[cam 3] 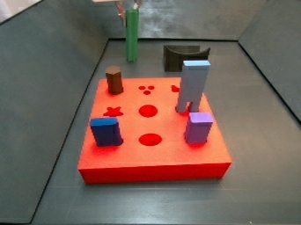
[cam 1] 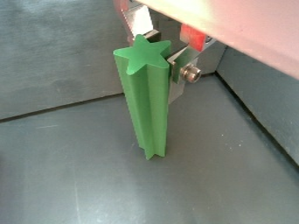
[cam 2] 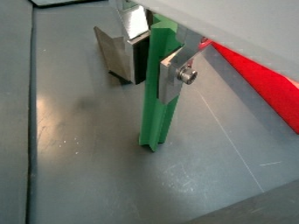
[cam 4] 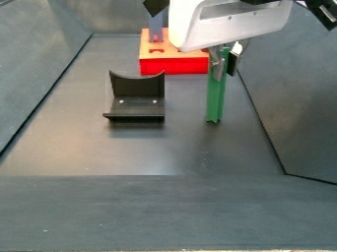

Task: Pick up the star object. Move up. Move to above the board. Insert the star object.
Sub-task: Pick up the star object, then move up.

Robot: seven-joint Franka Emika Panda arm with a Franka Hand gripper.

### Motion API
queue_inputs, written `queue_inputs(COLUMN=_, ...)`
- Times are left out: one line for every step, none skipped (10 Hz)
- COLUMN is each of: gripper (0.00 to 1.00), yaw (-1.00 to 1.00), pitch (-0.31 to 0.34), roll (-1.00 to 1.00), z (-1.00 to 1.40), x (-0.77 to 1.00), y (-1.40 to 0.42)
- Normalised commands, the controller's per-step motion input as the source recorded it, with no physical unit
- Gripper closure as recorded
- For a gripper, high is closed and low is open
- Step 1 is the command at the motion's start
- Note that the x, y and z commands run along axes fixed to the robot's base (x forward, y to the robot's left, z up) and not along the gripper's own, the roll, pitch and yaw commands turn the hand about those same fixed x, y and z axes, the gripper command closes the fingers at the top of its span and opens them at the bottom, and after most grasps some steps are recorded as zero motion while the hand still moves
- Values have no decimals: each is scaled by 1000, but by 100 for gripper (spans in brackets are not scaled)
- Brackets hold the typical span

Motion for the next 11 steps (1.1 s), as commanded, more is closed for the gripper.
queue_inputs(gripper=100, yaw=0, pitch=0, roll=0, z=0, x=0, y=0)
queue_inputs(gripper=100, yaw=0, pitch=0, roll=0, z=0, x=0, y=0)
queue_inputs(gripper=100, yaw=0, pitch=0, roll=0, z=0, x=0, y=0)
queue_inputs(gripper=100, yaw=0, pitch=0, roll=0, z=0, x=0, y=0)
queue_inputs(gripper=100, yaw=0, pitch=0, roll=0, z=0, x=0, y=0)
queue_inputs(gripper=100, yaw=0, pitch=0, roll=0, z=0, x=0, y=0)
queue_inputs(gripper=100, yaw=0, pitch=0, roll=0, z=0, x=0, y=0)
queue_inputs(gripper=100, yaw=0, pitch=0, roll=0, z=0, x=0, y=0)
queue_inputs(gripper=100, yaw=0, pitch=0, roll=0, z=833, x=0, y=0)
queue_inputs(gripper=100, yaw=-17, pitch=14, roll=-3, z=804, x=-24, y=-37)
queue_inputs(gripper=100, yaw=-17, pitch=29, roll=6, z=697, x=-37, y=-28)
